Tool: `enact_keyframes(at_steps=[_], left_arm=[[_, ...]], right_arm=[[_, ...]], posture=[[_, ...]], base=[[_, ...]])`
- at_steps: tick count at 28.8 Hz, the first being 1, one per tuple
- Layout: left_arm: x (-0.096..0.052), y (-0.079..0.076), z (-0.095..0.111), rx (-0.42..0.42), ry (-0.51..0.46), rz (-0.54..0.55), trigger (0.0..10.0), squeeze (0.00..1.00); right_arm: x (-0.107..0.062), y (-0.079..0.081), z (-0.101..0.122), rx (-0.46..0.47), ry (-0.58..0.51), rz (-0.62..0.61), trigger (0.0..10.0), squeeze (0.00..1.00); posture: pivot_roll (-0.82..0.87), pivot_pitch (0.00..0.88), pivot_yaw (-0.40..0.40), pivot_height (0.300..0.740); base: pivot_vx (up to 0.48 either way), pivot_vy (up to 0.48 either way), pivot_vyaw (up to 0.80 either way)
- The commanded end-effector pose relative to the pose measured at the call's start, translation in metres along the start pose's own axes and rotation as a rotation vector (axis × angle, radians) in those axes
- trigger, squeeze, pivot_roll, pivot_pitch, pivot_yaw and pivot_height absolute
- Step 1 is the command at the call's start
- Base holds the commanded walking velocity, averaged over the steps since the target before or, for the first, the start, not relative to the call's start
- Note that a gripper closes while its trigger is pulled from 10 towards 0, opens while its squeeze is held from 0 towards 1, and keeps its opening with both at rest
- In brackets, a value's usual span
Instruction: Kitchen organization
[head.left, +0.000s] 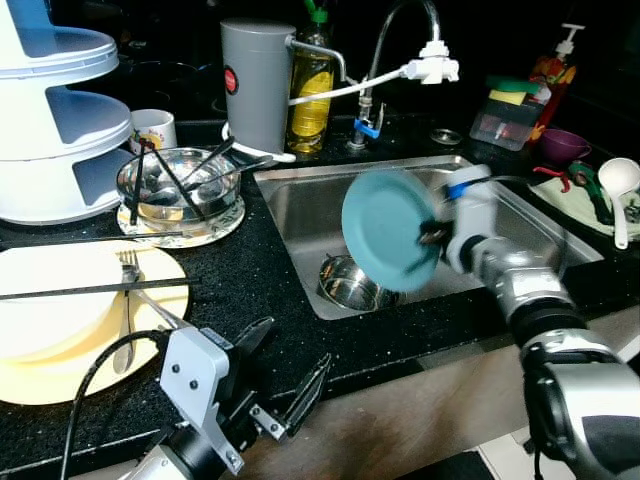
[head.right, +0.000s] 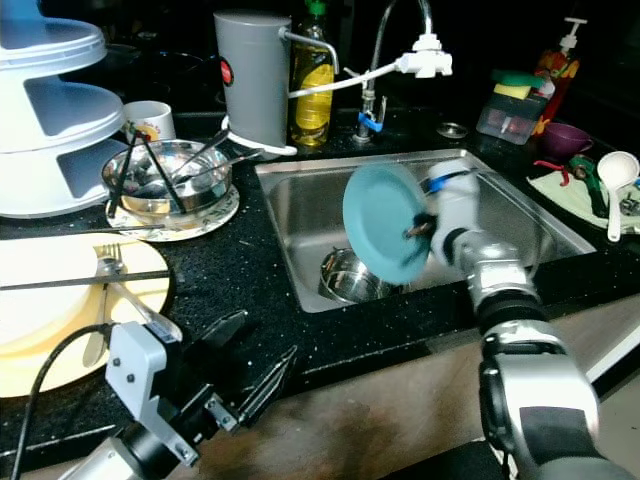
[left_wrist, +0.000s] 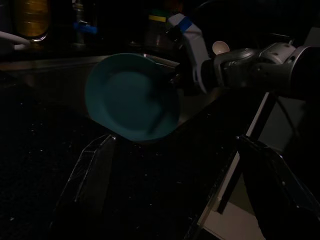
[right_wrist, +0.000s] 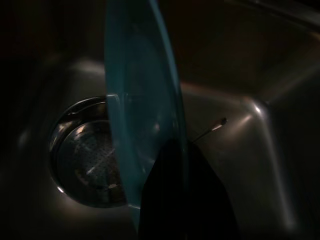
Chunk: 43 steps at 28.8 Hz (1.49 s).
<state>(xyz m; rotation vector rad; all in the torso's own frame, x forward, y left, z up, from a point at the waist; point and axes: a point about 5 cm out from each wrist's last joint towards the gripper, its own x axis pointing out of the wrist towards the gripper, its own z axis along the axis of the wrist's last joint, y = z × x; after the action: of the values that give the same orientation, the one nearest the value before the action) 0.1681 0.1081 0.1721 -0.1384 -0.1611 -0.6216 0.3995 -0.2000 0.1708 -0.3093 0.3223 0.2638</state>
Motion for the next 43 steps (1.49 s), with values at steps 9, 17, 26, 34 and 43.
enact_keyframes(at_steps=[9,17,26,34,43], left_arm=[[0.0,-0.003,-0.002,-0.012,0.01,-0.003,10.0,0.0],[0.0,-0.002,-0.001,-0.005,0.008,0.0,10.0,0.0],[0.004,0.006,-0.002,0.025,0.018,0.04,10.0,0.0],[0.012,0.017,-0.006,0.057,0.035,0.094,10.0,0.0],[0.02,0.029,-0.008,0.084,0.062,0.185,10.0,0.0]], right_arm=[[0.007,0.012,-0.004,0.057,0.037,-0.009,10.0,0.84],[0.005,0.004,0.007,0.308,-0.135,-0.074,10.0,0.92],[-0.01,-0.023,0.01,0.719,-0.4,-0.042,10.0,0.0],[-0.023,-0.02,0.023,0.79,-0.611,0.196,10.0,0.0],[-0.048,-0.009,0.044,0.764,-0.766,0.52,10.0,0.0]], posture=[[0.11,0.0,-0.128,0.74],[0.11,0.0,-0.126,0.74],[0.09,0.0,-0.116,0.74],[0.08,0.0,-0.109,0.74],[0.06,0.0,-0.103,0.74]], base=[[0.0,0.0,0.0],[0.0,0.0,0.0],[0.0,0.0,0.0],[0.0,0.0,0.0],[0.0,0.0,0.0]])
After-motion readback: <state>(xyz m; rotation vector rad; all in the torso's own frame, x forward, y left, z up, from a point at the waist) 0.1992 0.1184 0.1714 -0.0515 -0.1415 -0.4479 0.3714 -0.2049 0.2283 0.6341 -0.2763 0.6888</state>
